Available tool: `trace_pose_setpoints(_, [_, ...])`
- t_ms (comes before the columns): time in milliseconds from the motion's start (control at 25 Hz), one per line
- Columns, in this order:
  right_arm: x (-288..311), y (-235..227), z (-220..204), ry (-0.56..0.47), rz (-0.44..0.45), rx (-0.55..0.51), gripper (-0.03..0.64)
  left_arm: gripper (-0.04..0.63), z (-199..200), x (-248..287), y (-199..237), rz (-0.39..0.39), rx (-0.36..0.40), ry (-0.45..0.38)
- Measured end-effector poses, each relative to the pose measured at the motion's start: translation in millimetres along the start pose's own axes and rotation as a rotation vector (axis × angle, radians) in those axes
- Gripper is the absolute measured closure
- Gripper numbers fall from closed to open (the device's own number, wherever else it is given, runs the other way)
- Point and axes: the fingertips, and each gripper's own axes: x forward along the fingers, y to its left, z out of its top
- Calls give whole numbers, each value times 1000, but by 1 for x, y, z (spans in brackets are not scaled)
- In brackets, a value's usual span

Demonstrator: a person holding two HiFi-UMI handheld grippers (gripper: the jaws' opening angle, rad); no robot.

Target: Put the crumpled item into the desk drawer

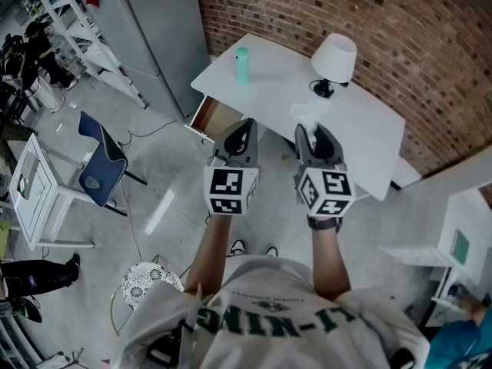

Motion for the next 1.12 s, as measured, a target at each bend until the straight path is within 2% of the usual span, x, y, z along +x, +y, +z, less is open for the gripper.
trace_pose_setpoints(240, [1,14,-8,12,28,2,491,597,-10,-14,13,32,-22,10])
trace_pose_setpoints(520, [-15,3,-13,20,50,12,490,597,-11,-11,-13,29,-41,18])
trace_pose_setpoints(680, [-24,6,-15,2,112,68,490,597,-14,-14,-27,48,-24,34])
trace_pose_setpoints(760, [-27,13,-19,-5,156,123,489,597,-17,-22,-28,78,-7,52])
trace_pose_setpoints(880, [-23,29,-31,21,208,150,489,597,-19,-38,-16,149,-1,61])
trace_pose_setpoints(1120, [-2,85,-54,74,324,78,489,597,-32,-73,32,280,-32,48])
